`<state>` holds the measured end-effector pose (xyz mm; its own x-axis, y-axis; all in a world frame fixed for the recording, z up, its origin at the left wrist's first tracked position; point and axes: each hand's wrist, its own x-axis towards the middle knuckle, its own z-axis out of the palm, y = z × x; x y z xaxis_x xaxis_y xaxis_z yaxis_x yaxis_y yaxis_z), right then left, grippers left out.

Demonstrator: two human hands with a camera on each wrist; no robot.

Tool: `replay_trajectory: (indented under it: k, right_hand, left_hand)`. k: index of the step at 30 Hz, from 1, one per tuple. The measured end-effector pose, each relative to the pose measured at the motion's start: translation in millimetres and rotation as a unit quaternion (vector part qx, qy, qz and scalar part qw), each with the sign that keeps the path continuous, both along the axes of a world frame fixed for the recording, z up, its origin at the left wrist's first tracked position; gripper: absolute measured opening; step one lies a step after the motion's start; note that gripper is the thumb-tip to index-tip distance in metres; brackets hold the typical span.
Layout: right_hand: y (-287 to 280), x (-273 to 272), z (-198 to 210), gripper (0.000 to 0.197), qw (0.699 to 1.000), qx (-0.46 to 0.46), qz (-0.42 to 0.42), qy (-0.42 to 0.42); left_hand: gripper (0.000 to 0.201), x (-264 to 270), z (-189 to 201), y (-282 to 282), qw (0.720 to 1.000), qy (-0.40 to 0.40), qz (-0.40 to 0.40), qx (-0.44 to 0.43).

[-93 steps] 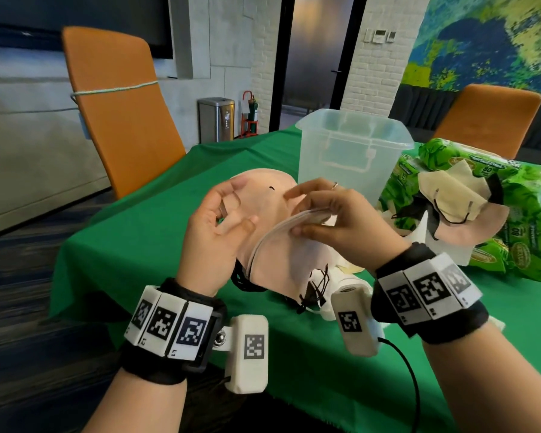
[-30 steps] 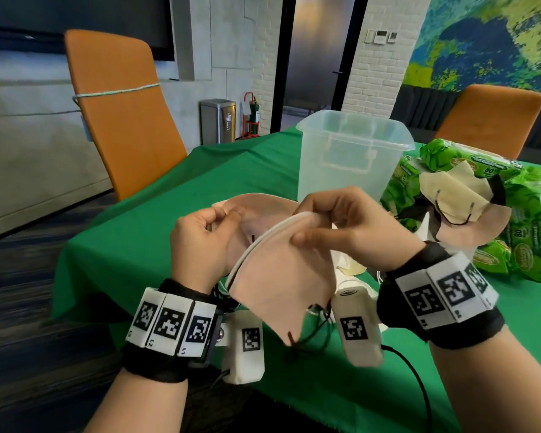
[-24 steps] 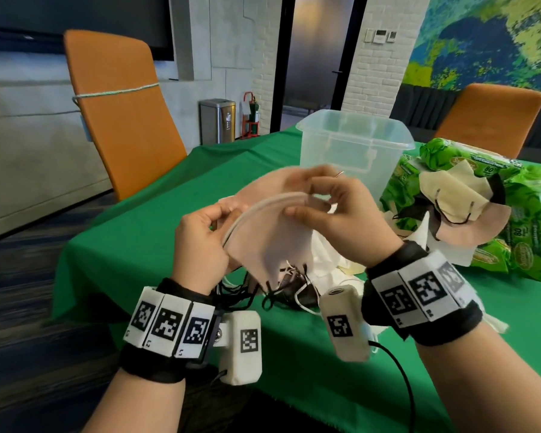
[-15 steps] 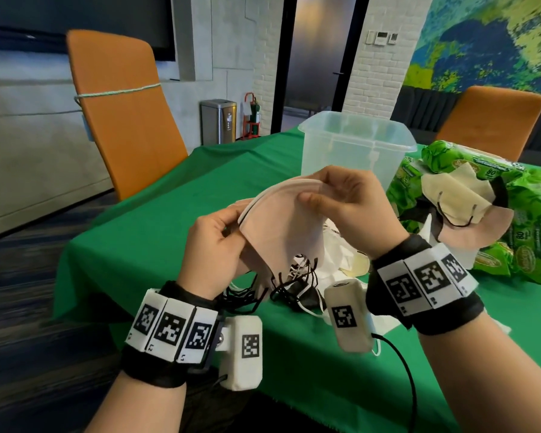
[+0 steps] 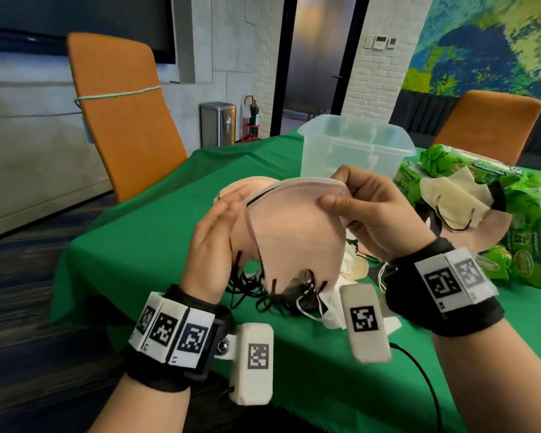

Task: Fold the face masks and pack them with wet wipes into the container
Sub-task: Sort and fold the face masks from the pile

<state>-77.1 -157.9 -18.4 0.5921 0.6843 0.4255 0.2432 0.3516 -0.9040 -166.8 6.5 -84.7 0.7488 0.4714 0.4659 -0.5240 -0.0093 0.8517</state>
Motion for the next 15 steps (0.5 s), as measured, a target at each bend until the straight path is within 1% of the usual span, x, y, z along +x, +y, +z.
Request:
replay_trajectory:
  k: [2,4,5,7,8,12,15]
  right_hand:
    - [6.3,-1.8,-5.2,0.017,1.0,-0.003,0.004,0.016]
    - [13.2,0.4,-11.6,0.016,0.999,-0.009,-0.029,0.016]
    - [16.4,1.6,-14.6,0.019,0.998,-0.014,-0.058,0.008]
    - [21.2,3.7,-20.3,0.027,0.992,-0.029,-0.119,-0.014]
    - [22.4,3.4,-22.3,0.028,0.989,-0.038,-0.144,-0.027]
    - [23.6,2.4,-25.8,0.029,0.962,-0.104,-0.221,-0.122]
    - [19.2,1.4,-18.8,0.042,0.933,-0.187,-0.239,-0.195]
  left_hand:
    - [0.057,-3.2,2.7,-5.7,0.999,-0.002,-0.027,-0.021]
    - [0.081,-2.8,0.0,-6.8,0.997,0.009,-0.044,-0.056]
    - [0.078,-2.4,-1.3,-8.1,0.997,0.003,-0.055,-0.054]
    - [0.043,-2.8,-0.4,-12.9,0.997,-0.01,-0.069,-0.041]
    - [0.033,-3.2,0.2,-15.3,0.997,-0.008,-0.069,-0.037]
    - [0.036,-0.7,-4.9,-15.3,0.999,-0.014,-0.039,0.025]
    - [0.04,0.9,-6.6,-14.3,0.998,-0.016,-0.042,0.039]
